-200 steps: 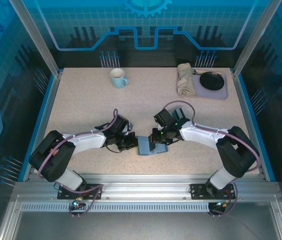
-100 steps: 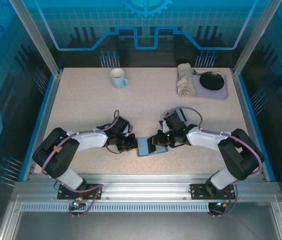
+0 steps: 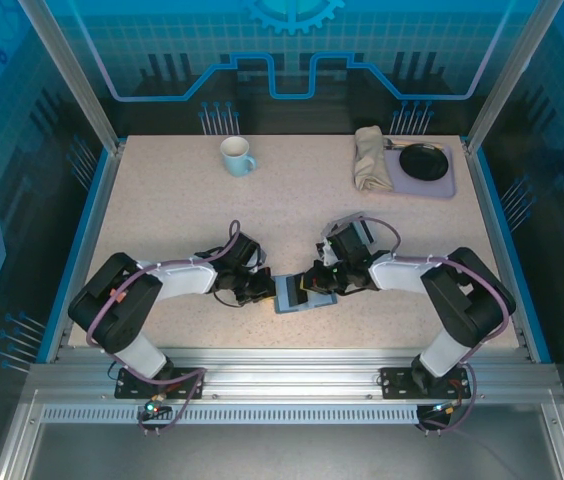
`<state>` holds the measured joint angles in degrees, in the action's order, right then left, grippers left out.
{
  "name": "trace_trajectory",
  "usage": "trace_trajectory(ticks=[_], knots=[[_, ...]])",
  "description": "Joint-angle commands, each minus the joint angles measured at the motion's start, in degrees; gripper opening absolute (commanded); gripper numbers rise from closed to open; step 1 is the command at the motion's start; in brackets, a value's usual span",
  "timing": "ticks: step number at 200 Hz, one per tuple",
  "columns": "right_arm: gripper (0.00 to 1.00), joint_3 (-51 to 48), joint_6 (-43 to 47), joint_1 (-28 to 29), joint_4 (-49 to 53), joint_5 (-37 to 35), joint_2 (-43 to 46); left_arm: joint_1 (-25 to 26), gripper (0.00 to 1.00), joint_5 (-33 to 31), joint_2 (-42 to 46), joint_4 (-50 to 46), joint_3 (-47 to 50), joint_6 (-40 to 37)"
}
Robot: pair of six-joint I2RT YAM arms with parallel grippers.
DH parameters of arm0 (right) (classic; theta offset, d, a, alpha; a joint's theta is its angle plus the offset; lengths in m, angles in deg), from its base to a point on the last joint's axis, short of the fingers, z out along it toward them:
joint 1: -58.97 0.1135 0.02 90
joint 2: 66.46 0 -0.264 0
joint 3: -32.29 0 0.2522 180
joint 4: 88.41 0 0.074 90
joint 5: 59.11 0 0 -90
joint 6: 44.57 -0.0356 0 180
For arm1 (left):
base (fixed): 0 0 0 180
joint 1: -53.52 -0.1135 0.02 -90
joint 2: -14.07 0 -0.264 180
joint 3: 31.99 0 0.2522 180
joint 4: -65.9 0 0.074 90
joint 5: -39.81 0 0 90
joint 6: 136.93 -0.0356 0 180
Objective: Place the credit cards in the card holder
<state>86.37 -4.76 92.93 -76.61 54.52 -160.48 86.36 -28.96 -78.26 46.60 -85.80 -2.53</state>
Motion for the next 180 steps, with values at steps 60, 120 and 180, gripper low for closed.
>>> trace_trajectory(ticks=[60, 120, 180], knots=[[0.15, 2.0, -0.5, 3.1, 5.4, -3.2, -0.1, 0.4, 0.00, -0.8, -1.5, -1.2, -0.9, -1.0], [0.18, 4.1, 3.4, 2.0, 10.4, -3.2, 1.3, 0.4, 0.00, -0.4, -1.4, -0.8, -0.9, -1.1], [0.18, 5.9, 3.5, 3.0, 13.6, -8.4, -0.2, 0.3, 0.00, -0.1, -1.1, -0.9, -0.8, -1.1]])
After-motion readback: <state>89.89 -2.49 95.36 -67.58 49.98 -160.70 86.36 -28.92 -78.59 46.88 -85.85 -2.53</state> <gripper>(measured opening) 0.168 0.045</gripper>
